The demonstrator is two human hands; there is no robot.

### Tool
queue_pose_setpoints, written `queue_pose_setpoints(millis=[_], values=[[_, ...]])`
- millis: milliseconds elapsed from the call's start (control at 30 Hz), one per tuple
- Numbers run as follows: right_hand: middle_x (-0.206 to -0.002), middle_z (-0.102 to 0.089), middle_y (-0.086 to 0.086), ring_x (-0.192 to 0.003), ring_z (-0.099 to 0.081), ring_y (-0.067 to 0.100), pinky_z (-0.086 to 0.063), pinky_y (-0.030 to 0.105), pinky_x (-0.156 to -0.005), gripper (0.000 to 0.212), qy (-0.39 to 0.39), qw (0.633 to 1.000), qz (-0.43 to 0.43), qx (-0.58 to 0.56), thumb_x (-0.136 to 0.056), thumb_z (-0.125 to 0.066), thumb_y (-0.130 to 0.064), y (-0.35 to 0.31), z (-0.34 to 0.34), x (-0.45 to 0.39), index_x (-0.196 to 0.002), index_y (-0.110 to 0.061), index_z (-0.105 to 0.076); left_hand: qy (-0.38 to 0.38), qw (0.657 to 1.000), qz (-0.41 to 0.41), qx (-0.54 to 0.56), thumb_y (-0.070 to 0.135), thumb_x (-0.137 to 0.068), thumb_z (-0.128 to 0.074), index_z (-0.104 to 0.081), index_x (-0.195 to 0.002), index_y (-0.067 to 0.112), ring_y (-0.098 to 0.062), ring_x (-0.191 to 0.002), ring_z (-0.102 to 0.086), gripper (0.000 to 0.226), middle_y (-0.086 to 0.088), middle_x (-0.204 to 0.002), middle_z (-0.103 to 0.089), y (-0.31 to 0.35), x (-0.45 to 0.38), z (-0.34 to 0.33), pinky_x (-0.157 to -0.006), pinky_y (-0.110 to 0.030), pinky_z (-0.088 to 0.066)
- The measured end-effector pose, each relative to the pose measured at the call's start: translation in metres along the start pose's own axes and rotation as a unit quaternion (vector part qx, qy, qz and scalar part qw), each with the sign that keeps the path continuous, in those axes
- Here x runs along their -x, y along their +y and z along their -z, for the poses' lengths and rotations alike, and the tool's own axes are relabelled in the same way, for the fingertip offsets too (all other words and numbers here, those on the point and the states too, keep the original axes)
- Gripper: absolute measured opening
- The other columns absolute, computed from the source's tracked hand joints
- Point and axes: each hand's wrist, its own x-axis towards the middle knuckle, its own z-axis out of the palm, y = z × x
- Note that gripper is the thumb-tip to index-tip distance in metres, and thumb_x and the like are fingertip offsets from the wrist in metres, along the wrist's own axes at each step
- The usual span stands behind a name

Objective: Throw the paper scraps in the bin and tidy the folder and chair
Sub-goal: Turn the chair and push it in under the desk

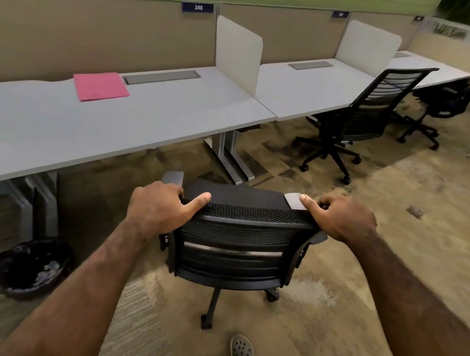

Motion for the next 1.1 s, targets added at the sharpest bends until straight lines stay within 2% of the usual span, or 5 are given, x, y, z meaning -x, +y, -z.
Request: queue_pose_setpoints(millis=[167, 400, 533, 633, 1100], values=[[-0.088, -0.069, -0.008, -0.075, -0.058, 0.016, -0.043, 0.026, -0.06, 0.092, 0.032, 0.999, 0.022, -0.017, -0.063, -0.002, -0.097, -0.018, 0.002, 0.022, -0.097, -0.042, -0.068, 0.062, 0.998, 0.016, -0.015, 0.095, -0.067, 0.002, -0.063, -0.062, 0.024, -0.005, -0.047, -0.048, 0.096, 0.012, -0.049, -0.054, -0.015, 0.052, 0.014, -0.047, -0.02, -0.031], [-0.101, -0.07, -0.001, -0.075, -0.046, 0.016, -0.038, 0.029, -0.059, 0.089, 0.029, 0.998, 0.046, -0.036, -0.065, -0.004, -0.097, -0.052, -0.002, 0.029, -0.113, -0.046, -0.06, 0.094, 0.991, 0.093, -0.013, 0.094, -0.069, 0.004, -0.073, -0.091, 0.032, -0.006, -0.055, -0.043, 0.101, 0.015, -0.057, -0.054, -0.042, 0.095, 0.023, -0.049, -0.021, -0.021], [-0.117, -0.067, -0.004, -0.099, -0.06, 0.022, -0.046, 0.038, -0.075, 0.089, 0.032, 0.997, 0.052, -0.05, -0.067, -0.007, -0.097, -0.069, -0.009, 0.021, -0.118, -0.045, -0.057, 0.122, 0.984, 0.126, 0.022, 0.091, -0.075, -0.007, -0.061, -0.126, 0.029, -0.022, -0.102, -0.063, 0.097, 0.002, -0.113, -0.071, -0.055, 0.1, 0.02, -0.076, -0.036, -0.049], [-0.141, -0.052, -0.008, -0.124, -0.05, 0.02, -0.043, 0.048, -0.09, 0.088, 0.003, 0.996, 0.065, -0.065, -0.069, -0.009, -0.095, -0.084, -0.008, 0.007, -0.127, -0.045, -0.051, 0.109, 0.984, 0.132, 0.043, 0.09, -0.077, -0.009, -0.035, -0.148, 0.029, -0.021, -0.141, -0.034, 0.097, 0.002, -0.154, -0.039, -0.065, 0.093, 0.023, -0.108, -0.045, -0.035], [-0.138, -0.055, -0.003, -0.124, -0.051, 0.023, -0.043, 0.05, -0.096, 0.096, -0.03, 0.987, 0.118, -0.1, -0.068, -0.006, -0.094, -0.17, -0.015, -0.074, -0.131, -0.038, -0.053, 0.112, 0.976, 0.183, 0.039, 0.086, -0.08, -0.007, -0.025, -0.152, 0.029, -0.017, -0.147, -0.02, 0.094, 0.003, -0.16, -0.025, -0.129, 0.03, 0.029, -0.116, -0.045, -0.025]])
